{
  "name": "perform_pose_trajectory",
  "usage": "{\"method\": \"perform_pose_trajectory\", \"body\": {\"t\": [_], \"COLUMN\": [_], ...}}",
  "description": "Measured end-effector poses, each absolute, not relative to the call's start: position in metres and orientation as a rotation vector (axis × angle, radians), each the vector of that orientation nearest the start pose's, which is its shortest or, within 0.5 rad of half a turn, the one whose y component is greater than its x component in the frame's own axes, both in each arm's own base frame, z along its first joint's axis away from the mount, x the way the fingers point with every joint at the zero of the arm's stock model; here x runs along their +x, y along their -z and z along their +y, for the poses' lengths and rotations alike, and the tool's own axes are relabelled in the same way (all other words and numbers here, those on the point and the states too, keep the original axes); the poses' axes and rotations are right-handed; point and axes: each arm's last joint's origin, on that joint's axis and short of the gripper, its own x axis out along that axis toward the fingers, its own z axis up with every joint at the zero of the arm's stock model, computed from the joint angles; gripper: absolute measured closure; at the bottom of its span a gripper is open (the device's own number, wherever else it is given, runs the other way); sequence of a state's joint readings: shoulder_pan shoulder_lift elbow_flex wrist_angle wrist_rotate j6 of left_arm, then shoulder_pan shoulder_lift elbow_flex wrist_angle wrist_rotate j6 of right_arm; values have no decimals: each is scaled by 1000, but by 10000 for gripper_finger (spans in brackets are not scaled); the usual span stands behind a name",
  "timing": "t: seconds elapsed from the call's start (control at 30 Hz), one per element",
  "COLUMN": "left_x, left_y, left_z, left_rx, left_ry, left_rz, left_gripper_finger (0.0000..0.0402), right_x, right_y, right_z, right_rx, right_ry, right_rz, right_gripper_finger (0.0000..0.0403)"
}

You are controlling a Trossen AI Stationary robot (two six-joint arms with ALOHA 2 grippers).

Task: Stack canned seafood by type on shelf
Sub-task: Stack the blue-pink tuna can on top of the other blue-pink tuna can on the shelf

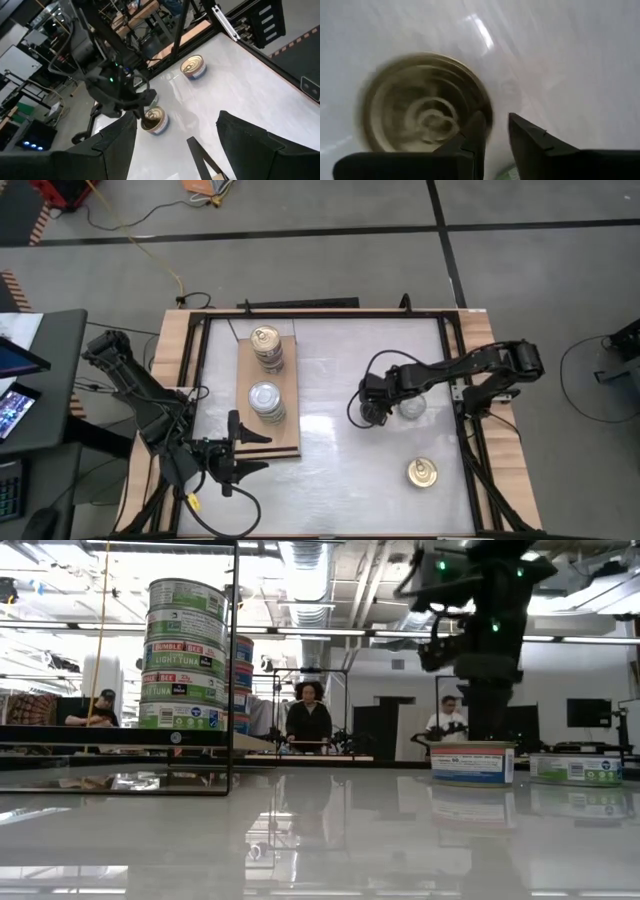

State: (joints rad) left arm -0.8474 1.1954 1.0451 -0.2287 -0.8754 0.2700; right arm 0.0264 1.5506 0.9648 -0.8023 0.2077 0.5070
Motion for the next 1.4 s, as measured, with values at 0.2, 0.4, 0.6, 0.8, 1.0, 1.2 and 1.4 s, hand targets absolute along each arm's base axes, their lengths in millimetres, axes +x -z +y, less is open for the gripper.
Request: {"method": "perform_pose_trajectory", "body": {"t": [0.2,0.4,0.6,0.8,1.0,1.2,1.4], "left_x": [185,185,185,187,189,190,190], "left_y": [-340,-339,-339,-339,-339,-338,-337], "left_z": [-176,-176,-176,-174,-171,-170,-170], "left_rx": [563,562,563,562,562,549,489], "left_ry": [7,8,8,-1,-14,-11,-17], "left_rz": [252,251,252,255,265,268,281], "left_gripper_finger": [137,137,137,137,137,137,137], "right_x": [260,239,214,202,197,195,189], "right_y": [-177,-180,-157,-142,-166,-198,-201], "right_z": [-11,-26,-41,-54,-59,-40,-3], "right_rx": [287,373,510,611,591,532,485], "right_ry": [509,570,622,635,658,566,495], "right_rz": [1283,1245,1240,1231,1143,1097,1163], "right_gripper_finger": [292,296,319,337,339,339,338]}}
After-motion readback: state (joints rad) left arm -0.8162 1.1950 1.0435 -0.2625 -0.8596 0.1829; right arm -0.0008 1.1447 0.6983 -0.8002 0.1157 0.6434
